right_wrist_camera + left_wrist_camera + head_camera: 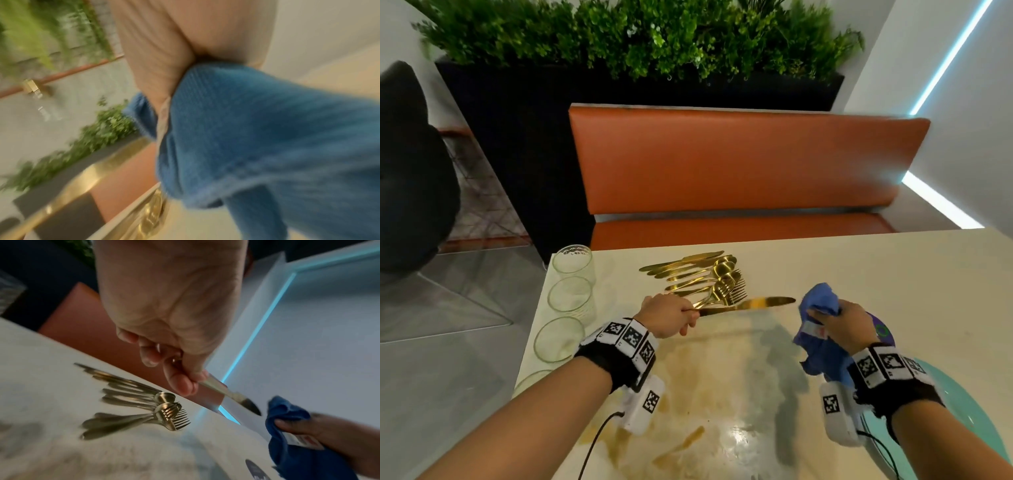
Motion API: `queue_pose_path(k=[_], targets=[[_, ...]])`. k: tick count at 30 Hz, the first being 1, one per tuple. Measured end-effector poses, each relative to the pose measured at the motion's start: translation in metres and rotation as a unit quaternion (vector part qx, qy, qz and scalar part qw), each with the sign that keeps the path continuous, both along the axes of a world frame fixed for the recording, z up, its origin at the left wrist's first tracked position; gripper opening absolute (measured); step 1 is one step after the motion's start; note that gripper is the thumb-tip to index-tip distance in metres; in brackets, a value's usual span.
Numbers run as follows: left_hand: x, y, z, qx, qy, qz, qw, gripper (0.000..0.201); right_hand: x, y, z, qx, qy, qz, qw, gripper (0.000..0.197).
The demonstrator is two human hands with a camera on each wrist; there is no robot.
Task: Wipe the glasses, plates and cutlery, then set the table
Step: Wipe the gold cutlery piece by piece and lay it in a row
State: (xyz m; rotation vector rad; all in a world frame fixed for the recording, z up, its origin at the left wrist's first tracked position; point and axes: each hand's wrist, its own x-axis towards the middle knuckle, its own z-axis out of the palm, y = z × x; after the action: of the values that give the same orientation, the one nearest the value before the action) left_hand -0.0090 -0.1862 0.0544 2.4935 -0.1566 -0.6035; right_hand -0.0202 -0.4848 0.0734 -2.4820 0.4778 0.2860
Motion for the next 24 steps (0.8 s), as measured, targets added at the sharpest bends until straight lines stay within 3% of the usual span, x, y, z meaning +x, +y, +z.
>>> queue_pose_path(k=[3,6,12,18,22,24], targets=[[-0.004,-0.001,-0.011,-0.178,0.084,0.130,0.972,0.027,-0.004,0.012,-0.014,0.222,-0.006,-0.130,0.966,0.032],[-0.016,-0.022,-0.016,-0.244,0.138,0.152,0.948,0.029,-0.009,0.046,-0.030,0.378,0.023,-0.154,0.912,0.028],[-0.040,-0.065,-0.027,-0.289,0.188,0.142,0.928,0.032,0.002,0.094,-0.040,0.422,0.021,-0.196,0.885,0.024],[-0.038,-0.059,-0.024,-0.290,0.184,0.160,0.925,0.033,-0.016,0.105,-0.045,0.383,0.087,-0.120,0.912,0.027],[-0.046,-0.062,-0.024,-0.301,0.184,0.145,0.924,0.031,-0.002,0.095,-0.038,0.396,0.016,-0.186,0.899,0.030],[-0.046,-0.065,-0.022,-0.294,0.175,0.143,0.929,0.031,-0.001,0.096,-0.034,0.378,0.013,-0.172,0.910,0.030]])
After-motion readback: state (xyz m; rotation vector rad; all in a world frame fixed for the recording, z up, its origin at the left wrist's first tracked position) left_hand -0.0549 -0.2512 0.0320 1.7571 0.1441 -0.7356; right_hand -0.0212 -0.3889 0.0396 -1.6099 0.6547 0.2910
